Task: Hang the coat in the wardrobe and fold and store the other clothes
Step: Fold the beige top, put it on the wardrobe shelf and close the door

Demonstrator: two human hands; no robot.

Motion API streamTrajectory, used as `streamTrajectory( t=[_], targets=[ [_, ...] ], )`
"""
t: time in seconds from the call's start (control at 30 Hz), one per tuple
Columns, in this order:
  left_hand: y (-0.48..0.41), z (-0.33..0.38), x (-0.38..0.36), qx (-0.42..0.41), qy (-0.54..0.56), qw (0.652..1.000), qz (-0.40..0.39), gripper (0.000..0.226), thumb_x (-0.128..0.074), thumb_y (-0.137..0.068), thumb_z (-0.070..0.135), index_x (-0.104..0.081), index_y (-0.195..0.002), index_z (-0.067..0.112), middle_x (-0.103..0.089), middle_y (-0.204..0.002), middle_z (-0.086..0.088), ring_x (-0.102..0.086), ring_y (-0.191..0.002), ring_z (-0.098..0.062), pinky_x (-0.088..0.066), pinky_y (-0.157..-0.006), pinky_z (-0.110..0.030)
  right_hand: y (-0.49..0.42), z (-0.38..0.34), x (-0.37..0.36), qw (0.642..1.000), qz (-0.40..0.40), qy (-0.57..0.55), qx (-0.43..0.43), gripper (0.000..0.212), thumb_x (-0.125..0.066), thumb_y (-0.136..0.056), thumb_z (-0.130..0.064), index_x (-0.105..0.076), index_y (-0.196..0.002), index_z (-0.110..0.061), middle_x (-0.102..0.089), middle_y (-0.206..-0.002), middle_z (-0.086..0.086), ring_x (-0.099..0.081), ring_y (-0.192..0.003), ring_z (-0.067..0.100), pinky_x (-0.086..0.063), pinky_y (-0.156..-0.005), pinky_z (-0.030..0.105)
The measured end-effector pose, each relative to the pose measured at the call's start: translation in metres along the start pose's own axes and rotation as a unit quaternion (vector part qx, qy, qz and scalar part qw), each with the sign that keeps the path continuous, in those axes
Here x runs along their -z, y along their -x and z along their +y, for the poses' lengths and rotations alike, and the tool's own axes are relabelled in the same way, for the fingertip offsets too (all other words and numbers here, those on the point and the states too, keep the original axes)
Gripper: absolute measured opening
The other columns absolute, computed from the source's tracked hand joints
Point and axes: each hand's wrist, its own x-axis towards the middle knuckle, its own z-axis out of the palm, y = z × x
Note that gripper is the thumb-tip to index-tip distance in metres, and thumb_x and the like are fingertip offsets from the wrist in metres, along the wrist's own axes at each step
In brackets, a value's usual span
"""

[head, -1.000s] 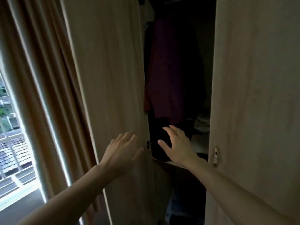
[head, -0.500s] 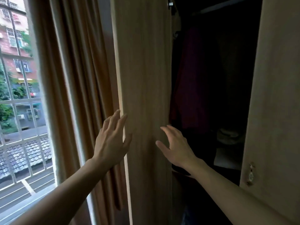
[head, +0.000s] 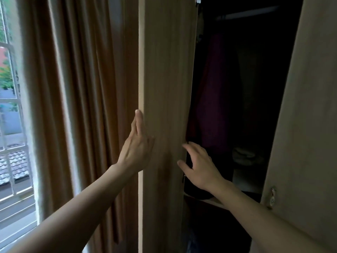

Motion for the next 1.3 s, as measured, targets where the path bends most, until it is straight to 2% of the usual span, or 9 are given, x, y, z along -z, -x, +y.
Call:
streamTrajectory(
  t=[0.07,0.2,0.37,0.53,0.67,0.73,0.87,1.07,1.3],
  targets=[
    [-0.002,-0.004,-0.005,-0.029,-0.001,1.0,-0.004,0.093,-0.057,-0.093,-0.002,0.014,-0.146,0.025,-0.007,-0.151,-0.045,-0.044,-0.108,-0.072,-0.049,-0.05,-0.038,0.0,-0.001,-0.002,1.0,0.003,-0.004,0.0,0.06,-0.049,-0.1,-0.046,-0.028,-0.152,-0.025,-0.023,-0.16,-0.004,-0.017,-0.147,0.013,-0.013,-0.115,0.026],
    [-0.003,-0.01,-0.015,-0.044,0.027,0.999,0.006,0.101,-0.051,-0.096,0.002,0.032,-0.142,0.034,0.007,-0.157,-0.035,-0.03,-0.133,-0.061,-0.056,-0.066,-0.047,0.002,-0.005,-0.01,1.0,-0.005,-0.02,0.005,0.061,-0.051,-0.099,-0.046,-0.029,-0.152,-0.025,-0.027,-0.157,-0.005,-0.021,-0.145,0.013,-0.024,-0.12,0.037],
    [-0.001,-0.01,-0.009,-0.011,0.06,0.998,0.0,0.083,-0.043,-0.1,0.005,0.022,-0.152,0.008,-0.006,-0.161,-0.024,-0.037,-0.128,-0.033,-0.045,-0.096,-0.034,0.004,-0.009,-0.016,0.998,-0.029,-0.056,0.018,0.066,-0.052,-0.096,-0.051,-0.026,-0.153,-0.03,-0.025,-0.159,-0.007,-0.019,-0.147,0.01,-0.024,-0.121,0.039],
    [-0.002,-0.009,-0.004,-0.032,0.076,0.996,-0.021,0.081,-0.045,-0.1,0.002,0.014,-0.154,0.006,-0.002,-0.164,-0.011,-0.039,-0.13,-0.012,-0.03,-0.097,-0.01,0.012,-0.011,-0.023,0.995,-0.076,-0.049,0.032,0.068,-0.051,-0.095,-0.057,-0.024,-0.153,-0.037,-0.018,-0.163,-0.005,-0.013,-0.15,0.013,-0.023,-0.121,0.045],
    [-0.002,-0.006,-0.004,-0.034,0.069,0.996,-0.038,0.084,-0.05,-0.098,0.002,0.013,-0.155,0.006,-0.032,-0.153,-0.02,-0.051,-0.099,-0.018,-0.028,-0.089,0.005,0.018,-0.015,-0.026,0.993,-0.106,-0.04,0.032,0.066,-0.049,-0.096,-0.057,-0.025,-0.153,-0.037,-0.017,-0.164,-0.003,-0.013,-0.151,0.017,-0.022,-0.122,0.047],
    [-0.001,-0.001,-0.006,-0.031,0.067,0.997,-0.039,0.086,-0.05,-0.099,0.004,0.015,-0.155,0.01,-0.035,-0.15,-0.01,-0.051,-0.112,-0.002,-0.028,-0.089,0.006,0.02,-0.016,-0.026,0.992,-0.11,-0.039,0.047,0.067,-0.05,-0.095,-0.057,-0.025,-0.154,-0.037,-0.018,-0.163,-0.005,-0.014,-0.151,0.015,-0.022,-0.122,0.045],
    [-0.001,0.013,-0.01,-0.037,0.076,0.996,-0.041,0.086,-0.048,-0.1,0.004,0.018,-0.154,0.013,0.006,-0.159,0.005,0.007,-0.142,0.011,-0.008,-0.111,-0.002,0.027,-0.015,-0.024,0.99,-0.111,-0.042,0.074,0.068,-0.052,-0.095,-0.055,-0.024,-0.154,-0.037,-0.023,-0.161,-0.007,-0.017,-0.149,0.013,-0.024,-0.121,0.042],
    [0.001,0.037,-0.017,-0.035,0.079,0.995,-0.044,0.089,-0.052,-0.099,0.01,0.016,-0.155,0.019,-0.006,-0.165,-0.005,-0.024,-0.147,-0.021,-0.028,-0.118,-0.033,0.039,-0.003,-0.013,0.991,-0.089,-0.068,0.074,0.067,-0.056,-0.094,-0.051,-0.027,-0.153,-0.036,-0.025,-0.158,-0.009,-0.019,-0.147,0.01,-0.024,-0.121,0.037],
    [0.002,0.057,-0.02,-0.023,0.118,0.989,-0.085,0.086,-0.052,-0.101,0.02,0.013,-0.156,0.03,-0.013,-0.165,0.001,-0.023,-0.148,-0.015,-0.028,-0.118,-0.038,0.054,0.017,-0.001,0.991,-0.067,-0.102,0.058,0.065,-0.058,-0.094,-0.049,-0.033,-0.151,-0.032,-0.03,-0.155,-0.01,-0.025,-0.143,0.007,-0.026,-0.119,0.033]
  ],
)
